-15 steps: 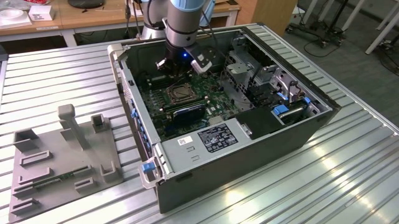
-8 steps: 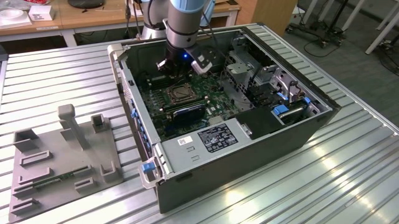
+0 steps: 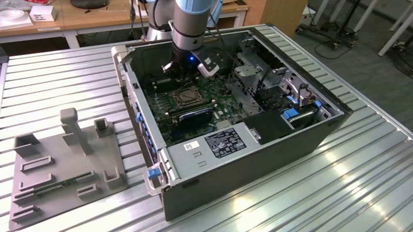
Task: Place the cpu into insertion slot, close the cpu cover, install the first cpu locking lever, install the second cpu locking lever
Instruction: 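Install the first cpu locking lever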
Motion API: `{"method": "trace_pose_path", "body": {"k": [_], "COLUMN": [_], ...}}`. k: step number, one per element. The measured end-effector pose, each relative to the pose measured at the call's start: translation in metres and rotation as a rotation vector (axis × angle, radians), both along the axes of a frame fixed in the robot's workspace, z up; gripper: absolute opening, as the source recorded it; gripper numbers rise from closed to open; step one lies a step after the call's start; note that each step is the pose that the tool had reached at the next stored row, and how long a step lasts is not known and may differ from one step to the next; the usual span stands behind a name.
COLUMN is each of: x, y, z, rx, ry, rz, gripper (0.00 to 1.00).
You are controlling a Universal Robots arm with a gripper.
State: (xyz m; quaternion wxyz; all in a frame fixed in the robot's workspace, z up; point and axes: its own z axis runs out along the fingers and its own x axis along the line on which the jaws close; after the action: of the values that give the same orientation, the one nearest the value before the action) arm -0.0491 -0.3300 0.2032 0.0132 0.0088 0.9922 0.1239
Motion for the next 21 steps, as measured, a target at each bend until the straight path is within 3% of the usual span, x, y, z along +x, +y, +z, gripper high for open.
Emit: {"method": "trace_pose_path", "body": {"k": [14,21], "x": [0.0037,0.0037], "y": [0.0017,0.0017], "z": [-0.0008,0.0150], "rx": [-0.0003,0.0001], "ry": [0.0002,-0.0001], "rz": [0.000,0.000], "gripper": [0.11,0.11]}}
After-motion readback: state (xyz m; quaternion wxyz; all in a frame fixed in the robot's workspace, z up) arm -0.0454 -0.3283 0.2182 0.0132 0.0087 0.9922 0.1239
